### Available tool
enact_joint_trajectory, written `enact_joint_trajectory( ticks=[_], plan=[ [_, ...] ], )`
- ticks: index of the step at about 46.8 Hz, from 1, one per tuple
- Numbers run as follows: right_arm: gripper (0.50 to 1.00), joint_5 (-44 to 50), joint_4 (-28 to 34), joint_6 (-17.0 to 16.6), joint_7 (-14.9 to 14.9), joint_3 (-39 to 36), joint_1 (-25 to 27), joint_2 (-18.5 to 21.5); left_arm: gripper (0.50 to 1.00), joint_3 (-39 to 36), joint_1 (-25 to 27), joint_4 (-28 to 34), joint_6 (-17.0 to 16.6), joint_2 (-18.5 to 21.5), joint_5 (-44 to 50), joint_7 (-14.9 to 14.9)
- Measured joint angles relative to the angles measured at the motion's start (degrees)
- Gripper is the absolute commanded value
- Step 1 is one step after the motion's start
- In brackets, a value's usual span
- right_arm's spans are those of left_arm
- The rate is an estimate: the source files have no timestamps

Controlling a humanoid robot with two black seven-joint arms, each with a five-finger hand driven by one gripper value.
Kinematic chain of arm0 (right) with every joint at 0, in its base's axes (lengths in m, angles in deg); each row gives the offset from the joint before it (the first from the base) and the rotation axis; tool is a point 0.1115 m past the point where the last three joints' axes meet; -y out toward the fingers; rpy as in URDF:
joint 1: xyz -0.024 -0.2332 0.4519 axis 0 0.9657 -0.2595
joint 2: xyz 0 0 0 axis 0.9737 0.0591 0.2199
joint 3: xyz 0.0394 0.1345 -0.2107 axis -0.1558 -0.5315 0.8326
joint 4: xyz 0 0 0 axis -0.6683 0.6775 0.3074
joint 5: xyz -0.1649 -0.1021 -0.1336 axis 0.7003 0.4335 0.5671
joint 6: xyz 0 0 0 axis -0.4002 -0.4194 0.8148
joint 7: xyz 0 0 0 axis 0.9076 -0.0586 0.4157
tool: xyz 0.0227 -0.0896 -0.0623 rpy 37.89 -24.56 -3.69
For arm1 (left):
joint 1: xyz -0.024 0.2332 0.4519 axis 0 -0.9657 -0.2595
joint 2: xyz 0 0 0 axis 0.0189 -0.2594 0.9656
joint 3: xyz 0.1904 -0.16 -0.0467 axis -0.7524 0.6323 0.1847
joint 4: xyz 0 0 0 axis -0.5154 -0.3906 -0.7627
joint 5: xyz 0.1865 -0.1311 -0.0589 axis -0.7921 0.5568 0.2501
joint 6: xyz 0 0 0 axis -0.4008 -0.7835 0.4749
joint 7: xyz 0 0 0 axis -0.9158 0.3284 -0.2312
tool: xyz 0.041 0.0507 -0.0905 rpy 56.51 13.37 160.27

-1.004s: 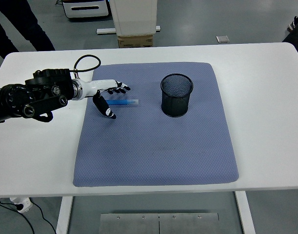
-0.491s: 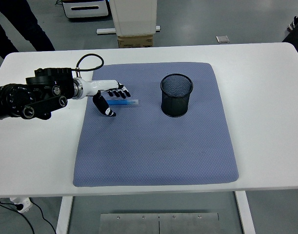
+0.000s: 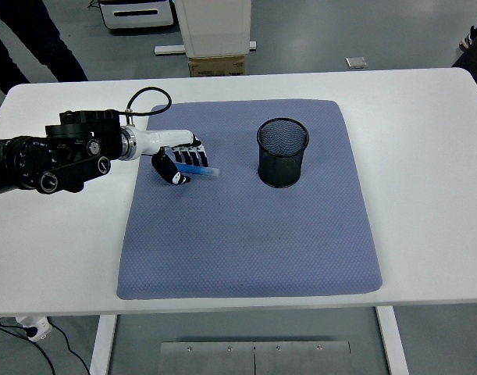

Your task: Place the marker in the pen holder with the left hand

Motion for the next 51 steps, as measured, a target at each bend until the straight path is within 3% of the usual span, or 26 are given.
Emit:
enact_joint_trajectory(
  ticks=[17, 25, 51],
  plan=[
    [1.0, 0.0, 0.0, 0.0, 0.0, 0.0, 0.0, 0.0, 0.616, -0.02, -0.46, -0.03, -0.14, -0.26, -0.02, 0.0],
    [1.0, 0.0, 0.0, 0.0, 0.0, 0.0, 0.0, 0.0, 0.508, -0.02, -0.53, -0.03, -0.15, -0.23, -0.5, 0.0],
    [1.0, 0.0, 0.0, 0.0, 0.0, 0.0, 0.0, 0.0, 0.5, -0.01, -0.87, -0.03, -0.4, -0.13, 0.01, -0.01]
  ],
)
